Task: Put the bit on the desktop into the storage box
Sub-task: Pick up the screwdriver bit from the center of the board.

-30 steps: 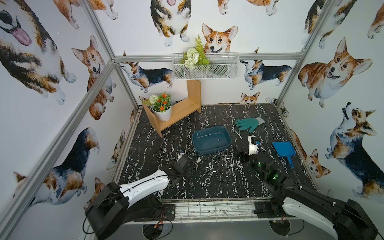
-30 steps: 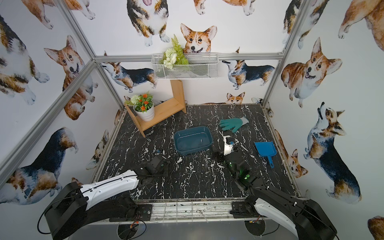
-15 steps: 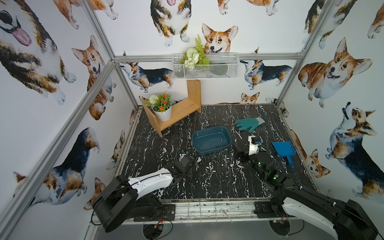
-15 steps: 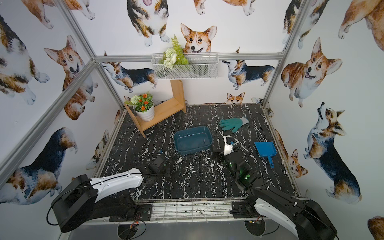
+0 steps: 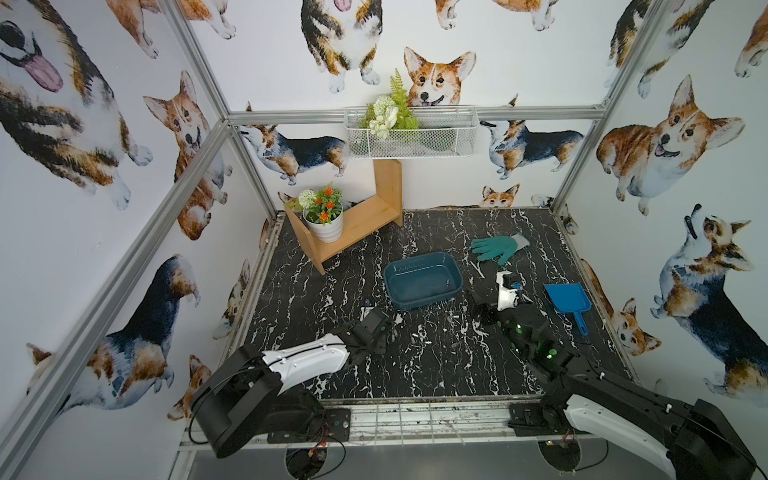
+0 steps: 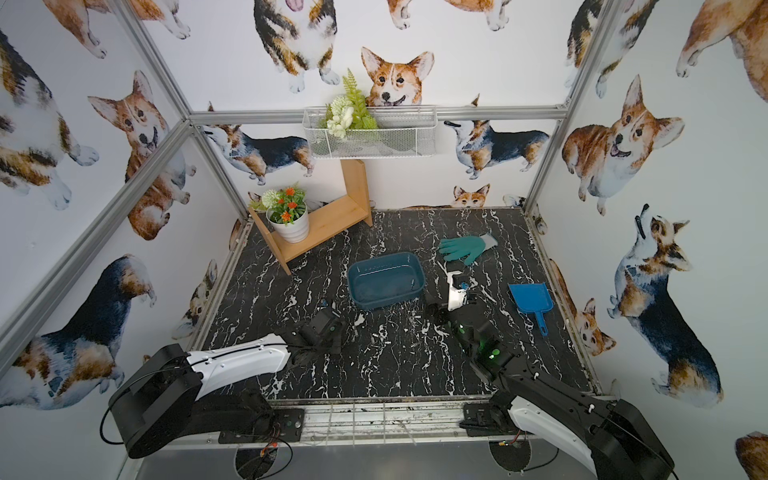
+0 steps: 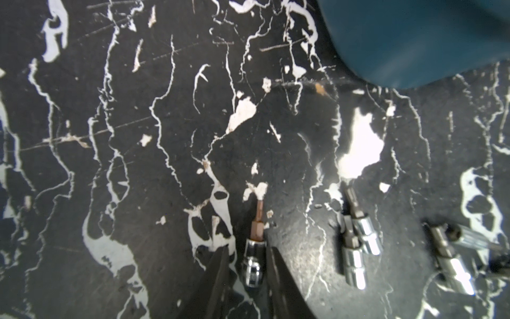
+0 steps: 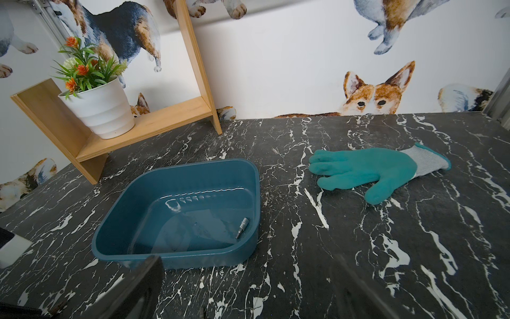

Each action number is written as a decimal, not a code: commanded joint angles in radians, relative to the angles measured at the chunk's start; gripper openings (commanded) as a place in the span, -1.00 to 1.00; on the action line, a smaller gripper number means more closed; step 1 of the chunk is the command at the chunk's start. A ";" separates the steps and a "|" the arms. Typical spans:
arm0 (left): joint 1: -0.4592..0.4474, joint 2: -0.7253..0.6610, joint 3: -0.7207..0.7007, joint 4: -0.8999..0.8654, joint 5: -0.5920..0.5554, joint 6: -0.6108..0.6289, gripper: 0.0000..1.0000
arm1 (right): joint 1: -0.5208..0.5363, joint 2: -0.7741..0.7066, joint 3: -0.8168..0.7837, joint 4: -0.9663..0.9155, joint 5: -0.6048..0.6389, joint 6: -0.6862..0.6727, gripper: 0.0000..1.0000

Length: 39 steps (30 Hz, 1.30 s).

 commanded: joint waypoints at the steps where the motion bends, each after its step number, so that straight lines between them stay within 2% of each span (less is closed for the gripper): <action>1: -0.001 0.007 0.006 -0.015 -0.003 0.010 -0.53 | 0.001 -0.003 -0.003 0.037 0.021 0.004 0.99; 11: -0.001 0.008 -0.001 -0.015 -0.002 0.004 -0.73 | 0.001 -0.009 -0.004 0.033 0.027 0.004 1.00; 18: -0.001 -0.091 0.015 -0.046 -0.038 -0.003 -0.78 | 0.001 -0.011 -0.006 0.034 0.034 0.004 1.00; 25: -0.001 -0.164 0.101 -0.048 -0.012 0.029 -0.79 | 0.002 -0.016 -0.009 0.033 0.038 0.004 1.00; 31: -0.001 -0.070 0.233 -0.014 0.011 0.095 -0.79 | 0.001 -0.016 -0.009 0.035 0.045 0.002 1.00; 39: -0.001 0.162 0.463 0.066 0.038 0.186 -0.79 | 0.001 -0.016 -0.010 0.034 0.049 0.000 1.00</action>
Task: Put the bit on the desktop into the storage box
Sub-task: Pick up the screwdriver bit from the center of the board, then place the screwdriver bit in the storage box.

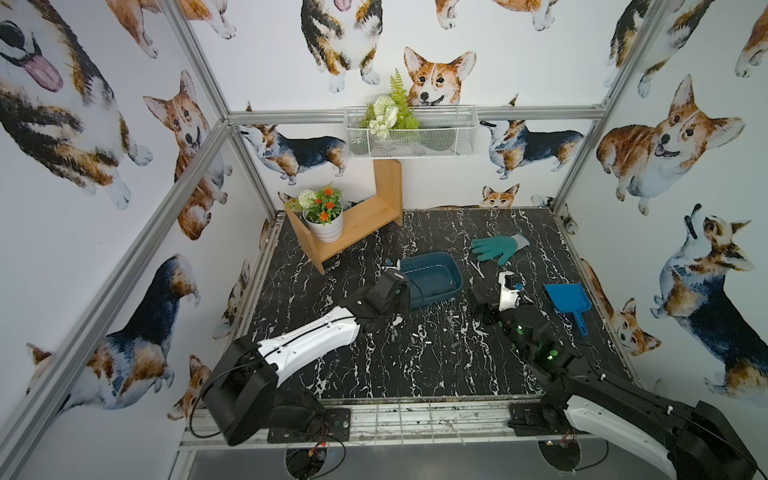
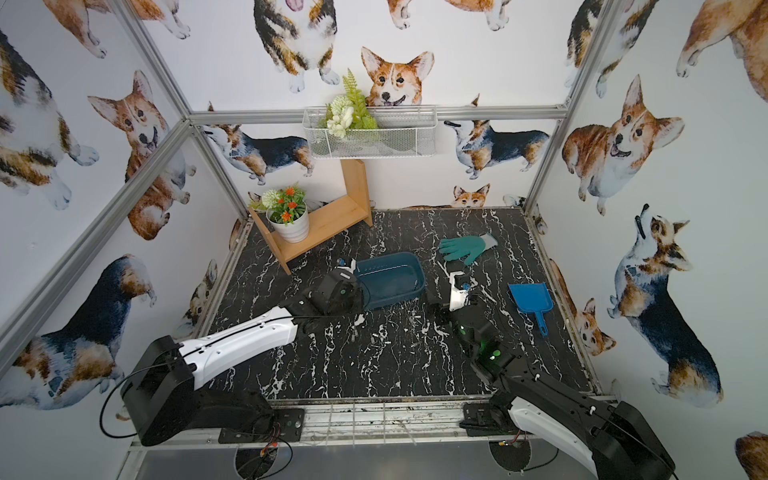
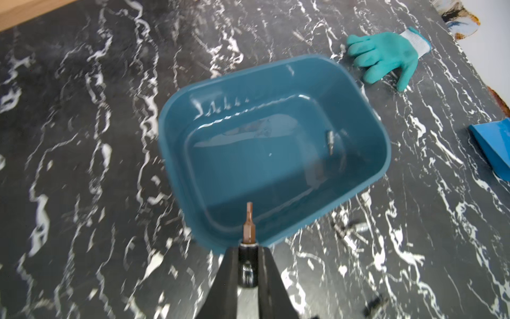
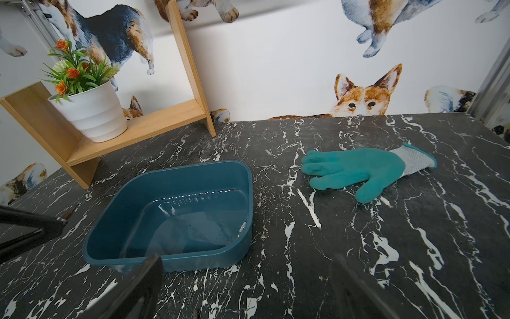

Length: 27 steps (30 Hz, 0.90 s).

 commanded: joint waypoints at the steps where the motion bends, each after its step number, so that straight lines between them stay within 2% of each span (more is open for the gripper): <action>1: -0.001 0.084 0.075 0.052 0.017 0.064 -0.79 | 0.001 -0.001 -0.001 0.034 0.020 0.000 1.00; 8: 0.002 0.283 0.235 0.077 0.017 0.121 -0.78 | 0.001 -0.001 -0.001 0.036 0.020 0.000 1.00; 15: 0.015 0.390 0.318 0.089 0.034 0.139 -0.74 | 0.000 0.004 -0.001 0.037 0.029 -0.008 1.00; 16: 0.018 0.395 0.320 0.095 0.038 0.140 -0.68 | 0.000 0.005 -0.001 0.036 0.028 -0.007 1.00; 22: 0.031 0.384 0.311 0.109 0.049 0.136 0.00 | 0.000 0.017 0.000 0.038 0.028 -0.010 1.00; 27: 0.042 0.307 0.259 0.131 0.055 0.132 0.26 | 0.001 0.028 0.006 0.036 0.019 -0.012 1.00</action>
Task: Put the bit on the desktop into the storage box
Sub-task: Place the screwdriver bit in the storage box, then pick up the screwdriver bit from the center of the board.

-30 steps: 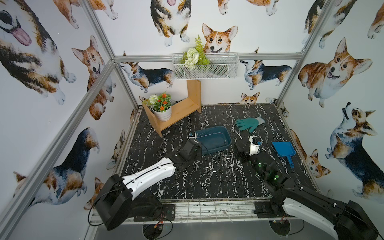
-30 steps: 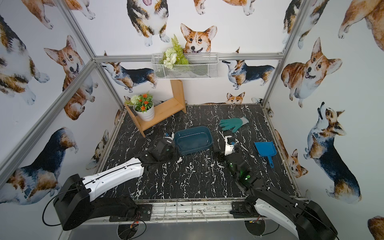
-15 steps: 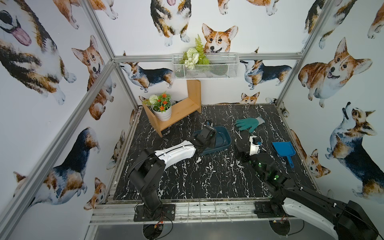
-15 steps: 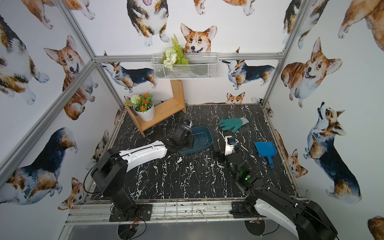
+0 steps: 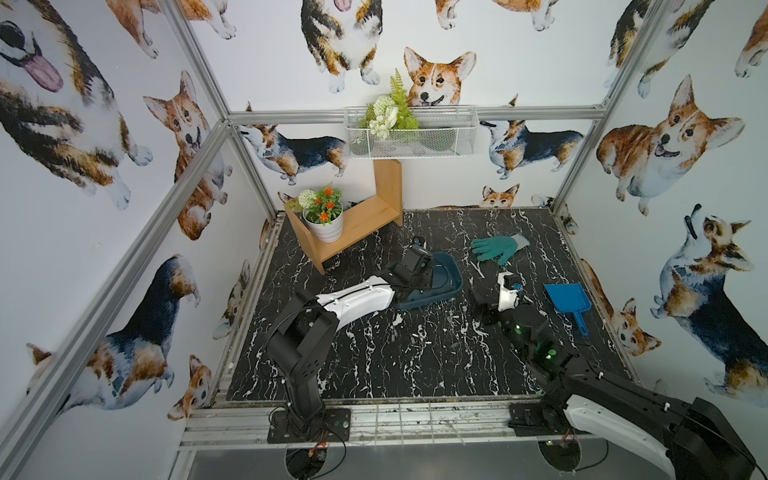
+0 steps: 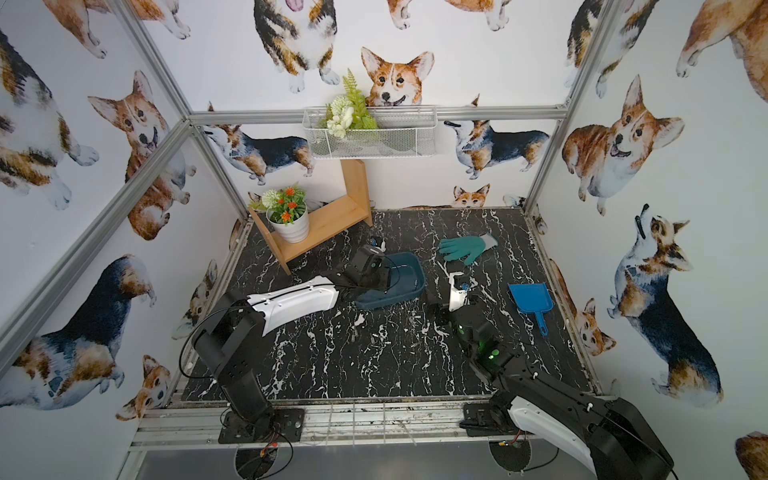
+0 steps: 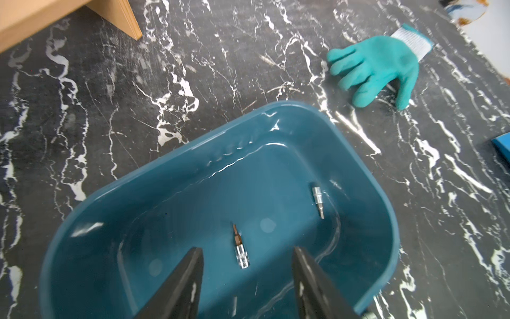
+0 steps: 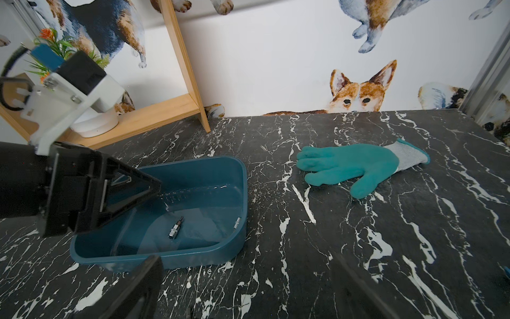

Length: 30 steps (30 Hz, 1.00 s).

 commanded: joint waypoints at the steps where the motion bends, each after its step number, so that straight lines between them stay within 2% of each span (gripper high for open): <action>1: 0.011 -0.061 -0.039 0.046 0.014 0.000 0.30 | 0.001 0.004 0.008 0.033 -0.005 -0.006 1.00; 5: 0.035 -0.190 -0.139 0.075 0.019 -0.013 0.58 | 0.000 0.008 0.020 0.008 -0.041 -0.002 1.00; 9: 0.072 -0.337 -0.280 0.110 0.008 -0.023 0.86 | 0.001 0.020 0.038 -0.077 -0.116 0.064 0.98; 13: 0.124 -0.478 -0.438 0.192 0.010 -0.009 0.99 | 0.003 0.035 0.051 -0.147 -0.250 0.141 0.90; 18: 0.157 -0.639 -0.673 0.344 -0.036 0.042 1.00 | 0.012 0.067 0.068 -0.188 -0.447 0.188 0.78; 21: 0.158 -0.730 -0.816 0.483 -0.036 0.082 1.00 | 0.038 0.099 0.084 -0.205 -0.522 0.197 0.69; 24: 0.160 -0.819 -0.915 0.553 -0.088 0.096 1.00 | 0.093 0.148 0.114 -0.233 -0.521 0.169 0.66; 30: 0.163 -0.932 -0.947 0.533 -0.118 0.110 1.00 | 0.234 0.325 0.220 -0.320 -0.451 0.105 0.56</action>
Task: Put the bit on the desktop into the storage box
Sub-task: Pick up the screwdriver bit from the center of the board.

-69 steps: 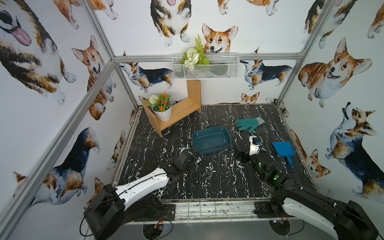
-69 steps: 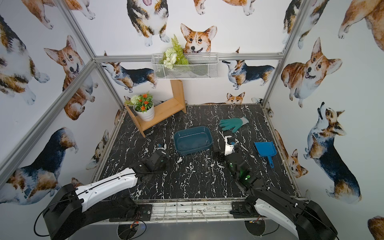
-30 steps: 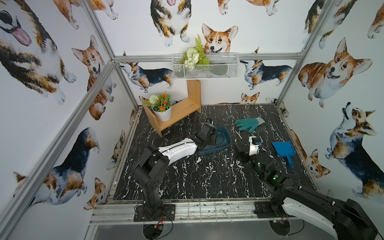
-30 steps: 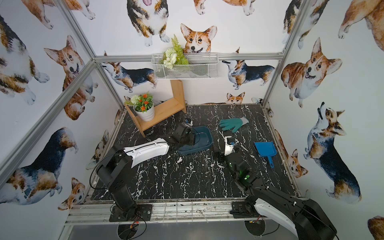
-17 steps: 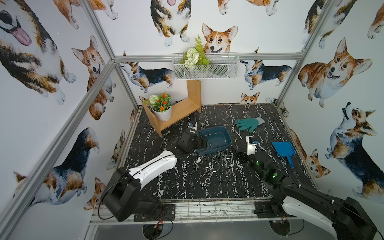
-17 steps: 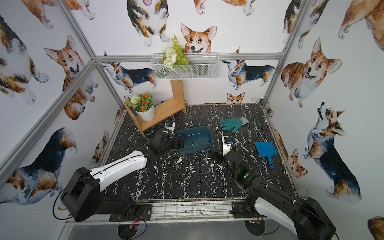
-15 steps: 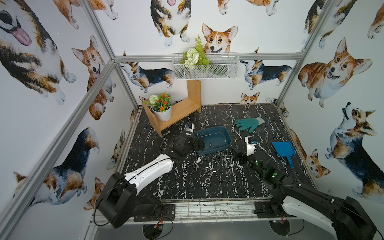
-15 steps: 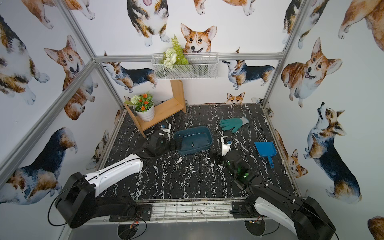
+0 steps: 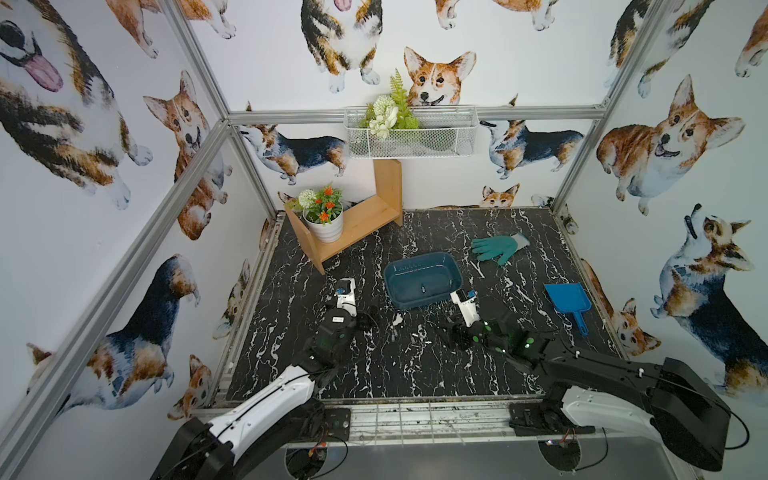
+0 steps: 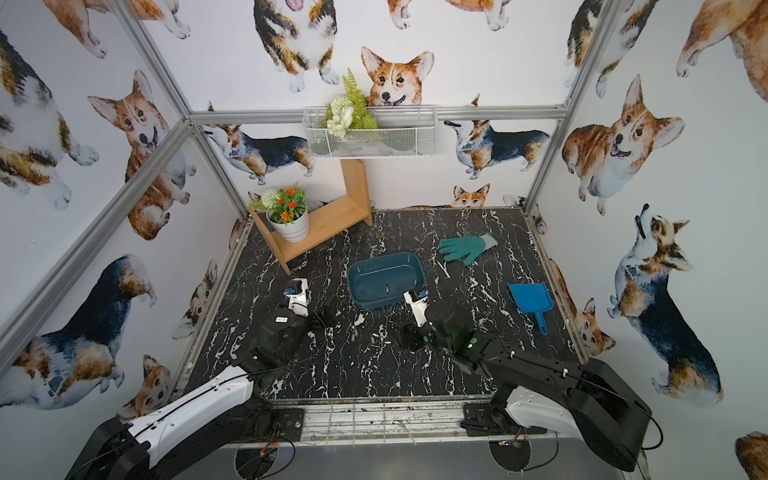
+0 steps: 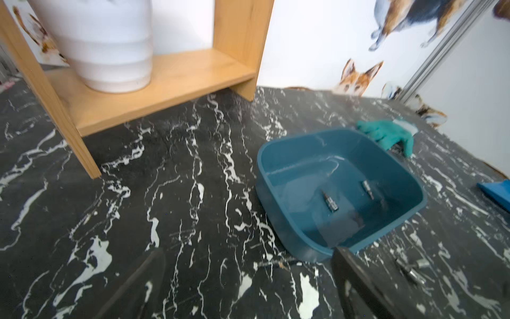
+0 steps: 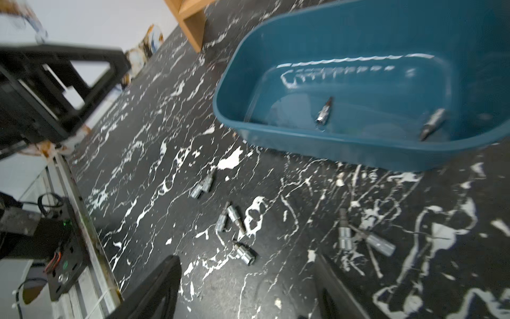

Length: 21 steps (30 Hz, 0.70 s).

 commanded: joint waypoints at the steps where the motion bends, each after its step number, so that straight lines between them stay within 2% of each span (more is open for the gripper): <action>1: 0.002 -0.030 -0.012 0.048 -0.037 0.021 1.00 | 0.050 0.083 0.057 -0.080 0.026 -0.057 0.53; 5: 0.002 -0.039 -0.015 0.041 -0.051 0.019 1.00 | 0.092 0.191 0.128 -0.133 0.048 -0.084 0.40; 11: 0.002 -0.043 -0.015 0.037 -0.058 0.019 1.00 | 0.106 0.300 0.195 -0.178 0.042 -0.122 0.27; 15: 0.002 -0.042 -0.013 0.032 -0.065 0.023 1.00 | 0.110 0.355 0.230 -0.186 0.021 -0.136 0.11; 21: 0.002 -0.036 -0.011 0.032 -0.069 0.024 1.00 | 0.110 0.406 0.257 -0.199 0.027 -0.139 0.07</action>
